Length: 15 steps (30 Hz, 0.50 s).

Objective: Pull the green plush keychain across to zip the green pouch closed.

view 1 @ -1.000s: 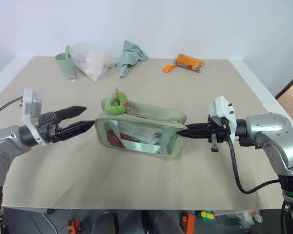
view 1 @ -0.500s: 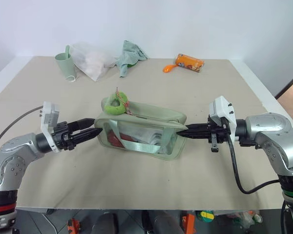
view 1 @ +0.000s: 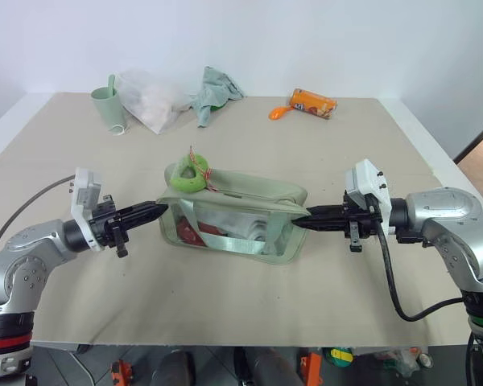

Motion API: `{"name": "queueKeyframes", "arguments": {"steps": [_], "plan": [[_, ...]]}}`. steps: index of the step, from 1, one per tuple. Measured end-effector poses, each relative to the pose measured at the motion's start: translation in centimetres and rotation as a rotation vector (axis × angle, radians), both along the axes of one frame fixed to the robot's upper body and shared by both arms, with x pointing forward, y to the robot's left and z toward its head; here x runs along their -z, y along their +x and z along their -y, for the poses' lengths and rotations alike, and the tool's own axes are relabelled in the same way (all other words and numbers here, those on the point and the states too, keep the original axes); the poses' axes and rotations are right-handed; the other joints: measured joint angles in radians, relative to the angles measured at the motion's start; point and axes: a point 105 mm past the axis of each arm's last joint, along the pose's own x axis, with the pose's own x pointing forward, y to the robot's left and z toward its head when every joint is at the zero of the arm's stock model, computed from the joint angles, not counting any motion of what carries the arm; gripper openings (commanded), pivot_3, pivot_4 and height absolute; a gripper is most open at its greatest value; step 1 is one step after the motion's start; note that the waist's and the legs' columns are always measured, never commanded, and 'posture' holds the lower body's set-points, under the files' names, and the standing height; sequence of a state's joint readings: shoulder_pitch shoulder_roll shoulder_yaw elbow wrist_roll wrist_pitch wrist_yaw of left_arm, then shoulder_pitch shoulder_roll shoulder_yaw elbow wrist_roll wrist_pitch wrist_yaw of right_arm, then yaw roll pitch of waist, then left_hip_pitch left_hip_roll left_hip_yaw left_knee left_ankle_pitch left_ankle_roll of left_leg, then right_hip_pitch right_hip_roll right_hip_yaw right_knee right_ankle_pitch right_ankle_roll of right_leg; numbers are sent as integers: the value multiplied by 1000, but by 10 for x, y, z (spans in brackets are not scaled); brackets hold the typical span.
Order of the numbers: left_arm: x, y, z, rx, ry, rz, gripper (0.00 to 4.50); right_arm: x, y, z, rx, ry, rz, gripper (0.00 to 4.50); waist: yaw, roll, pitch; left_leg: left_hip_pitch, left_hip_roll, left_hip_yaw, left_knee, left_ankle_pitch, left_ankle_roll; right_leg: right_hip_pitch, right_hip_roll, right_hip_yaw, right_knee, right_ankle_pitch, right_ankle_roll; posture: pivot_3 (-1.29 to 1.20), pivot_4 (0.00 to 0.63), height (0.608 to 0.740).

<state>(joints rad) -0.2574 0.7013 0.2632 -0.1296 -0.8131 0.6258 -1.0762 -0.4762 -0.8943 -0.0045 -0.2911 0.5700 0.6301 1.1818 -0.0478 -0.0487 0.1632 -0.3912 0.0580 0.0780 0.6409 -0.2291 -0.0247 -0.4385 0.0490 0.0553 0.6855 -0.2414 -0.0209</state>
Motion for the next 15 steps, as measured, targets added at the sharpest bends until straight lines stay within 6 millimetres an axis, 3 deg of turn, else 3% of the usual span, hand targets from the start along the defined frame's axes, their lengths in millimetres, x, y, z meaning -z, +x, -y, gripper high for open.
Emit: {"name": "queueKeyframes", "arguments": {"steps": [8,12,15], "plan": [[2,-2,0,1,6,5,0,-8,-2,3,8,42,-18,4125,1,0,0,0,-1,0,0,0,0,0,-1,0,0,0,0,0,150,737],[4,-5,0,-3,17,16,0,-42,0,8,16,133,51,4125,0,0,0,0,-1,0,0,0,0,0,-1,1,0,0,0,0,150,737],[7,-7,0,-2,19,15,0,-74,-1,-3,-29,229,133,4125,1,0,0,1,-1,0,0,0,1,1,-1,0,0,0,0,0,150,737]]}}
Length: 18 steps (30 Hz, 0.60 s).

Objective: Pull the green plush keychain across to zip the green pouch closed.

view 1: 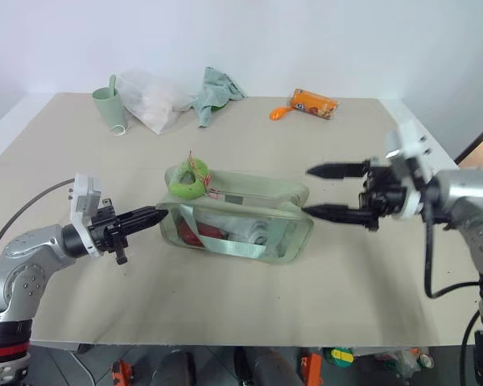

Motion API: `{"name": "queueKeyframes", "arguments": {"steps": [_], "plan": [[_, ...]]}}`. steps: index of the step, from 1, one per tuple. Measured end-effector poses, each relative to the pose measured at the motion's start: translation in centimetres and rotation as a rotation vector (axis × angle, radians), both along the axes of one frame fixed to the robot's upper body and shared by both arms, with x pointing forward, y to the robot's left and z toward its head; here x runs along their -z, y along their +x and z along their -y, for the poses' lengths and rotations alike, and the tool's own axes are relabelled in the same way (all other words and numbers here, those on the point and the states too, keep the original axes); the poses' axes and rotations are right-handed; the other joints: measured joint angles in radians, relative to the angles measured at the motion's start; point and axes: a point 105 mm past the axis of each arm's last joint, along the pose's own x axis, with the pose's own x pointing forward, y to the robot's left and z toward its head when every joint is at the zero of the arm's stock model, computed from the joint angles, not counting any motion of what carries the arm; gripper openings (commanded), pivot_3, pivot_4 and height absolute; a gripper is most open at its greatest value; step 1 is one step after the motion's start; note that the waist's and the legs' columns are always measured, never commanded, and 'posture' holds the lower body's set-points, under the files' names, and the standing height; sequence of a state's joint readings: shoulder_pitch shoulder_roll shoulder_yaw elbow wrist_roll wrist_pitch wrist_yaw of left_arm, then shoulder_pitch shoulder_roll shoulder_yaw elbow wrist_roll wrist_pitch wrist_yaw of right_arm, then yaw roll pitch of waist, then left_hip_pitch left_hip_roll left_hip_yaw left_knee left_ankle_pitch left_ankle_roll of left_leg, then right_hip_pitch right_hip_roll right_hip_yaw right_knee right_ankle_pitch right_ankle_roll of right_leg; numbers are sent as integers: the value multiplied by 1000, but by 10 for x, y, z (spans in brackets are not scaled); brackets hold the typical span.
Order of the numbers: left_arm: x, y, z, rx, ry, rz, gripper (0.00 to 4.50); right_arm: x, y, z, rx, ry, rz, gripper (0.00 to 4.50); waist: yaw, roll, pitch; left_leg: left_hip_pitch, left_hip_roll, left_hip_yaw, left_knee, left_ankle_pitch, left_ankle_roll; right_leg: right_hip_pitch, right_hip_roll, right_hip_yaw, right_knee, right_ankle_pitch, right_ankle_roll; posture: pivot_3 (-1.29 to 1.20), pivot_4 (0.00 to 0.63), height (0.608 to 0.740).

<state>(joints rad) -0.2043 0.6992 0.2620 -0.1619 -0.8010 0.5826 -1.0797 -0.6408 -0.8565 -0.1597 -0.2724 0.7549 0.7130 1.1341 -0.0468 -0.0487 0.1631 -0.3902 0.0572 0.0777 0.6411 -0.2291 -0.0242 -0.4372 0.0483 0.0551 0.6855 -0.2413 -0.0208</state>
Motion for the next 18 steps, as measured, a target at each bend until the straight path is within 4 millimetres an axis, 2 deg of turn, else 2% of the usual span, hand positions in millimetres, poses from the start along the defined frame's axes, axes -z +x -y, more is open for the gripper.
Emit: {"name": "queueKeyframes", "arguments": {"steps": [2,4,6,11,16,18], "plan": [[0,0,1,1,2,10,0,-18,2,-17,-38,84,54,4125,-1,0,0,0,0,0,0,0,1,0,0,0,0,0,0,0,150,737],[1,-1,3,8,4,10,0,-24,4,-29,-53,98,80,4125,0,0,0,0,0,0,0,0,1,0,0,0,0,0,0,0,150,737],[1,-1,4,18,4,11,0,-18,7,-45,-71,51,99,4125,4,0,0,-2,-1,0,0,0,1,-1,-1,0,0,0,0,0,150,737],[1,-2,5,27,1,22,0,9,26,-86,-112,-176,246,4125,3,0,0,-3,-2,1,1,0,2,-2,-3,1,0,0,0,0,150,737],[2,-2,7,31,-6,26,0,9,22,-112,-211,-192,325,4125,6,0,0,-5,-2,1,1,-1,2,-3,-3,0,0,0,0,0,150,737],[2,-2,6,29,-7,25,0,12,23,-114,-218,-199,331,4125,6,0,0,-5,-2,1,1,-1,2,-3,-3,0,0,0,0,0,150,737]]}}
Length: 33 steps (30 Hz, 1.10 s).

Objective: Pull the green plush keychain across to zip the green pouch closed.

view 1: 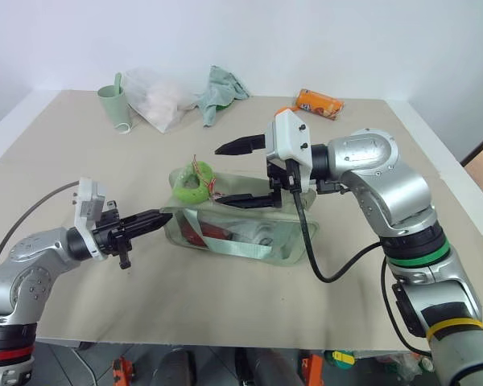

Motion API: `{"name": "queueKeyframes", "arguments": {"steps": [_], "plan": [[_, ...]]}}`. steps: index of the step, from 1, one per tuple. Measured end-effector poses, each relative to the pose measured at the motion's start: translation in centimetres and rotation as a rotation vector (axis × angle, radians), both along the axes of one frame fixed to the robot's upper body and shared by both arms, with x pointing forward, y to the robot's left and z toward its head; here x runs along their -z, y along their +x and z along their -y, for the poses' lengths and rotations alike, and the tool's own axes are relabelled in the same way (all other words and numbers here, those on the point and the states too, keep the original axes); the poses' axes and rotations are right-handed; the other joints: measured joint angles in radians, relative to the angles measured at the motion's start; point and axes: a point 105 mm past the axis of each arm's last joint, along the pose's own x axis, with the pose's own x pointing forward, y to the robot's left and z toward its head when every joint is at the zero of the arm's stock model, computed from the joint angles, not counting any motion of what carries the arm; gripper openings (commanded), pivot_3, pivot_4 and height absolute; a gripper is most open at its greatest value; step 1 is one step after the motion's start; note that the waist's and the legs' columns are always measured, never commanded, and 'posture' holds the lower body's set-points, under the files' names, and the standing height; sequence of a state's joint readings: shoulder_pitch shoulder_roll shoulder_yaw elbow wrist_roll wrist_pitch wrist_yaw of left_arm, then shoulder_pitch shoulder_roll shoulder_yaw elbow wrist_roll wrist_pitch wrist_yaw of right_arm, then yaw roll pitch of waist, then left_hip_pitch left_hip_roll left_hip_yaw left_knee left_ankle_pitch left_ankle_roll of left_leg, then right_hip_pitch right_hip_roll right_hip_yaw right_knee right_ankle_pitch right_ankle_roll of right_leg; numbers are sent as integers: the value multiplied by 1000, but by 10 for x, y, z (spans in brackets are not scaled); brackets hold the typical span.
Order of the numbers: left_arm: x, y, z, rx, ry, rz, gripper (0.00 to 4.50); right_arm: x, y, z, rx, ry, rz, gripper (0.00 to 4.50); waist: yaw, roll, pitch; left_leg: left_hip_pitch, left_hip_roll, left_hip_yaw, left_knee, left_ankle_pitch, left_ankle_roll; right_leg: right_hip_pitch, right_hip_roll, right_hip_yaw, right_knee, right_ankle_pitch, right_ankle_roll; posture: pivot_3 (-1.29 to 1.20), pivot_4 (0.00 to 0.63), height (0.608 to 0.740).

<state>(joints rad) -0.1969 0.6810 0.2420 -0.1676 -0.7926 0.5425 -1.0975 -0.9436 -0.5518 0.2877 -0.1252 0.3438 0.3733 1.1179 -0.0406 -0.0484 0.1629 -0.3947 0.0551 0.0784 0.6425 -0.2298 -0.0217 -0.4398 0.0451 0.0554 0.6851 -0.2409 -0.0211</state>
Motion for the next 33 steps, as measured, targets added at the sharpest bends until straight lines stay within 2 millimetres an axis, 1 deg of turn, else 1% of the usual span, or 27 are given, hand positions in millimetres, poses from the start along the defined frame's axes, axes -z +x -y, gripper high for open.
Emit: {"name": "queueKeyframes", "arguments": {"steps": [3,8,14,18,19,21,22,23,24,28,29,30,33], "plan": [[1,0,0,-2,-2,-1,0,8,-3,-10,-43,-25,-5,4125,0,0,0,0,0,0,0,0,0,0,0,0,0,1,-1,0,150,737],[1,0,0,-3,-3,8,0,4,-8,-18,-83,-22,14,4125,0,0,0,0,0,0,1,0,0,0,0,-1,0,1,-1,0,150,737],[1,0,0,-3,-5,10,0,11,-5,-29,-93,-17,-1,4125,0,0,0,0,0,-1,1,0,0,0,0,-1,0,1,-1,0,150,737],[1,0,0,-4,-6,10,0,8,-6,-32,-101,-13,7,4125,0,0,0,0,0,0,1,0,0,0,0,-1,0,1,-1,0,150,737],[1,0,0,-4,-6,9,0,8,-4,-34,-102,-9,6,3597,0,0,0,0,0,0,1,0,0,0,0,-1,0,1,-1,0,150,737],[1,0,0,-6,-9,9,0,9,-3,-36,-101,-3,1,2984,0,0,0,0,0,-1,1,0,0,0,0,-1,0,1,-1,0,150,737],[2,0,0,-9,-10,8,0,10,-1,-37,-99,-2,-2,2605,0,0,0,0,0,-1,1,0,0,0,0,-1,0,1,-1,0,150,737],[2,0,0,-11,-11,8,0,11,0,-37,-96,-1,-6,2400,0,0,0,0,0,-1,1,0,0,0,0,-1,0,1,-1,0,150,737],[2,0,0,-14,-12,8,0,11,0,-36,-96,-2,-6,1863,0,0,0,0,0,-1,1,0,0,0,0,-1,0,1,-1,0,150,737],[2,1,0,-21,-12,8,0,13,2,-36,-95,-4,-11,418,0,0,0,0,0,0,1,0,0,0,0,-1,0,1,-2,0,150,737],[2,0,0,-22,-12,8,0,13,2,-35,-96,-6,-13,163,0,0,0,0,0,-1,1,0,0,0,0,-1,0,1,-2,0,150,737],[2,0,0,-22,-11,8,0,13,2,-35,-100,-9,-14,30,0,0,0,0,0,-1,1,0,0,0,0,-1,0,1,-2,0,150,737],[2,0,0,-24,-11,8,0,14,1,-35,-106,-14,-15,30,0,0,0,0,0,-1,1,0,0,0,0,-1,0,1,-2,0,150,737]]}}
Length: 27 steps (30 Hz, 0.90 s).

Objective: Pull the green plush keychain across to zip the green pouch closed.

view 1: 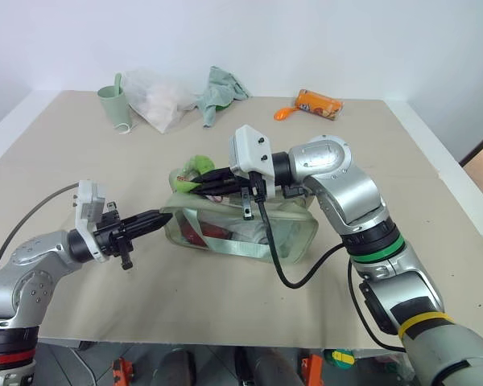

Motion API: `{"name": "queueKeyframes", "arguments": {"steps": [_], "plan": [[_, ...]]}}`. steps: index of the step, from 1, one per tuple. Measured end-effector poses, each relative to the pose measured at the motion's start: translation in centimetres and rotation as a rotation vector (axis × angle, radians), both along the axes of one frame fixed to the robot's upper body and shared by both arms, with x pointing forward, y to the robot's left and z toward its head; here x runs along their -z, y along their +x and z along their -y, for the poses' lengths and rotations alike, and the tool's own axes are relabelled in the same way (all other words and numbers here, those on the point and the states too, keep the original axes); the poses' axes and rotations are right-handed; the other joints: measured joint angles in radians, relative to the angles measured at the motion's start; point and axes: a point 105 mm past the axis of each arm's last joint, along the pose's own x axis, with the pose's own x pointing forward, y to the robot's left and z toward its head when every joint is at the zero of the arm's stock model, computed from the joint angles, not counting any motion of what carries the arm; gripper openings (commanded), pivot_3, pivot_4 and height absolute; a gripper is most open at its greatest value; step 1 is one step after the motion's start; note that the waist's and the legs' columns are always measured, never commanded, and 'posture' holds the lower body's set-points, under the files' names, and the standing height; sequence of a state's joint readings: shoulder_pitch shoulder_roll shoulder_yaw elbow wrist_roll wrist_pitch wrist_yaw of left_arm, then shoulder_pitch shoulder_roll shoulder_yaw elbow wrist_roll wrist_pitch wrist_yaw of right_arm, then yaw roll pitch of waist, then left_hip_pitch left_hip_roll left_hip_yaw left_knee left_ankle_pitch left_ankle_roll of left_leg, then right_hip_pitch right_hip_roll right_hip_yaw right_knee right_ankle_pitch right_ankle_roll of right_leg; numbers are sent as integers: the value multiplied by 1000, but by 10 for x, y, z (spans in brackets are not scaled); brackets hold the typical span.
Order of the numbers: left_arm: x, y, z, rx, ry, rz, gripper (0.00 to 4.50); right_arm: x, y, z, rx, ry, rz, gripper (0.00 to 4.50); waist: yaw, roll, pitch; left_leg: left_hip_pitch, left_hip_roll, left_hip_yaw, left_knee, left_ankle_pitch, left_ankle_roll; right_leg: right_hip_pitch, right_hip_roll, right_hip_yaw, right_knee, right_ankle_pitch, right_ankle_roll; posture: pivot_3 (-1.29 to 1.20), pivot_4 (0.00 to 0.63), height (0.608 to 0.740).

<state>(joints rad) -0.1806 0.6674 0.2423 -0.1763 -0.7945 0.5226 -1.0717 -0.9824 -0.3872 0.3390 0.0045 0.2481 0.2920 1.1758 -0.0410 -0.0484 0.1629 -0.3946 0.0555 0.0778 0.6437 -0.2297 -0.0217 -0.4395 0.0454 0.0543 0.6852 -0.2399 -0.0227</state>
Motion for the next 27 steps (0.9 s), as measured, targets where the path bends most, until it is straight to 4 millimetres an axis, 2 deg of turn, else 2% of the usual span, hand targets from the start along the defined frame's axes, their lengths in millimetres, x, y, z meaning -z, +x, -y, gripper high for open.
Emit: {"name": "queueKeyframes", "arguments": {"steps": [9,14,16,20,24,27], "plan": [[0,1,1,-9,-10,-1,0,1,2,6,7,-18,8,30,0,0,0,0,0,0,0,0,0,0,0,0,0,0,0,0,150,737],[0,1,2,-10,-18,0,0,-6,23,30,138,-10,46,30,1,0,0,0,-1,0,0,0,0,0,-1,0,0,0,0,0,150,737],[1,1,4,-7,-21,0,0,-15,35,57,239,-20,92,30,6,0,0,-1,-2,0,0,0,1,0,-2,0,0,0,0,0,150,737],[-1,2,6,-11,-21,4,0,-27,45,100,371,-64,159,30,7,0,0,0,-3,1,0,-1,2,0,-2,2,0,0,0,0,150,737],[-2,3,8,-9,-20,8,0,-22,46,141,482,-140,163,30,8,0,0,-1,-3,1,0,-2,3,0,-2,2,-1,-1,0,0,150,737],[-1,2,11,2,-20,6,0,-18,43,188,615,-241,167,30,15,0,0,-1,-5,1,0,-2,4,0,-4,2,-2,-1,1,0,150,737]]}}
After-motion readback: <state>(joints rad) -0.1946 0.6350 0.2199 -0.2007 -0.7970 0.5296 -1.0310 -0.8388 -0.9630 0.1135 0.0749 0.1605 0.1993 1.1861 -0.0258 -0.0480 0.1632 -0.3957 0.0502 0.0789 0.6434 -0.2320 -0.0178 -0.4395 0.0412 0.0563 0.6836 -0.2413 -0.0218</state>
